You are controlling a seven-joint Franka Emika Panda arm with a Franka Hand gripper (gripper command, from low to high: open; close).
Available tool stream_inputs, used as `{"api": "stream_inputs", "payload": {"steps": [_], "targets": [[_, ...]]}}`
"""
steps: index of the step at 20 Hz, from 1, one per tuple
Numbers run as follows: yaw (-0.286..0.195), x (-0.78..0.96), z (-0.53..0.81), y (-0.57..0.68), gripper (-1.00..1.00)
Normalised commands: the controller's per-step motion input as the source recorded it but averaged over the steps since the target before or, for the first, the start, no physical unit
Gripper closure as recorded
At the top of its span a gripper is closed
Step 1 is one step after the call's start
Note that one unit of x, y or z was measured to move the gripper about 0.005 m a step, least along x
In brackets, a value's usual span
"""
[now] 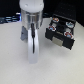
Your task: Open the kcup holder, insert the kcup into the holder, and close the kcup holder
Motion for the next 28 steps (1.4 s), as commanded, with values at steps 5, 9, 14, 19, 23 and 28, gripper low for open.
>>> {"api": "stream_inputs", "payload": {"steps": [5,9,14,19,23,28], "targets": [[-0.198,-0.03,-0.23,-0.09,-1.00],[0.005,-0.21,-0.01,0.16,-1.00],[0.006,-0.45,-0.07,0.20,-1.00],[-0.070,-0.16,-0.11,0.01,-1.00],[-0.192,0.05,-0.18,-0.21,-1.00],[-0.146,0.02,-0.08,-0.14,1.00]]}}
